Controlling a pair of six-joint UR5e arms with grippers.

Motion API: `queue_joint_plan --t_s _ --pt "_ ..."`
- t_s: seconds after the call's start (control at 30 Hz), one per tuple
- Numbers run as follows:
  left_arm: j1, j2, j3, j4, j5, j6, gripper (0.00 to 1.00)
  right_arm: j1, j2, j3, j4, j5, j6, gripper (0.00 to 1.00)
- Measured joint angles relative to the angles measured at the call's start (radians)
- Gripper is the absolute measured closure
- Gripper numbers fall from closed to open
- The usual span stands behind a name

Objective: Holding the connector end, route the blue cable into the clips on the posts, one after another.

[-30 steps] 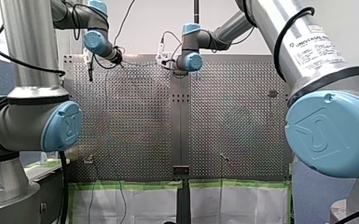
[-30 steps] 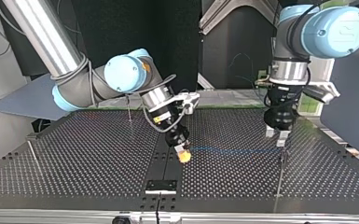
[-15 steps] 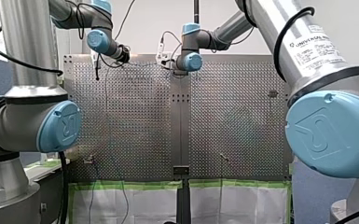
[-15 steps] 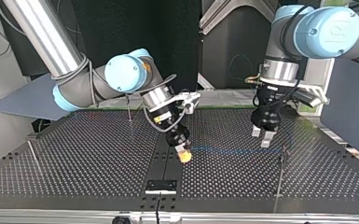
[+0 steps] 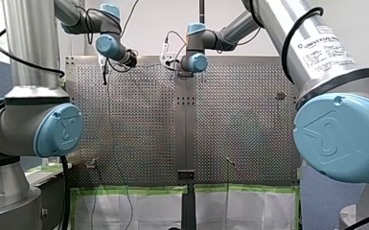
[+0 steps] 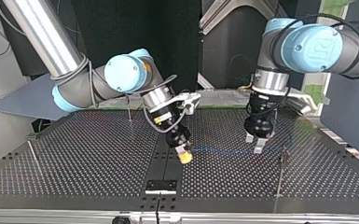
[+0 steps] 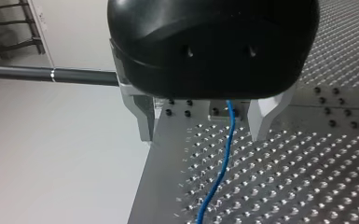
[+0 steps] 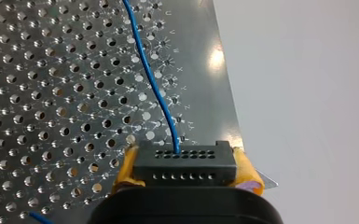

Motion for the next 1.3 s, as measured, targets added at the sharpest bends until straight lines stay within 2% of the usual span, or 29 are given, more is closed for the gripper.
queue_joint_plan --t_s 0.33,0.47,0.6,0.87,1.07,1.3 --pt "-0.032 -0.095 0.068 0.004 -0.029 -0.004 0.00 0.000 0.001 -0.004 -0.001 0.000 0.000 1.00" --pt "-0.040 -0.119 0.084 0.014 -0.058 -0.021 0.00 0.004 0.001 -0.005 -0.002 0.002 0.002 1.00" --pt "-0.041 -0.123 0.092 0.023 -0.092 -0.046 0.00 0.004 0.001 -0.005 -0.003 0.002 0.003 1.00" --pt "-0.036 -0.124 0.095 0.026 -0.157 -0.058 0.00 -0.002 0.002 -0.006 -0.001 0.000 0.003 1.00" --pt "-0.036 -0.124 0.095 0.027 -0.178 -0.059 0.00 -0.003 0.002 -0.009 0.000 0.000 0.003 1.00" --pt "-0.038 -0.124 0.094 0.027 -0.174 -0.058 0.00 -0.002 0.002 -0.010 0.001 0.000 0.003 1.00"
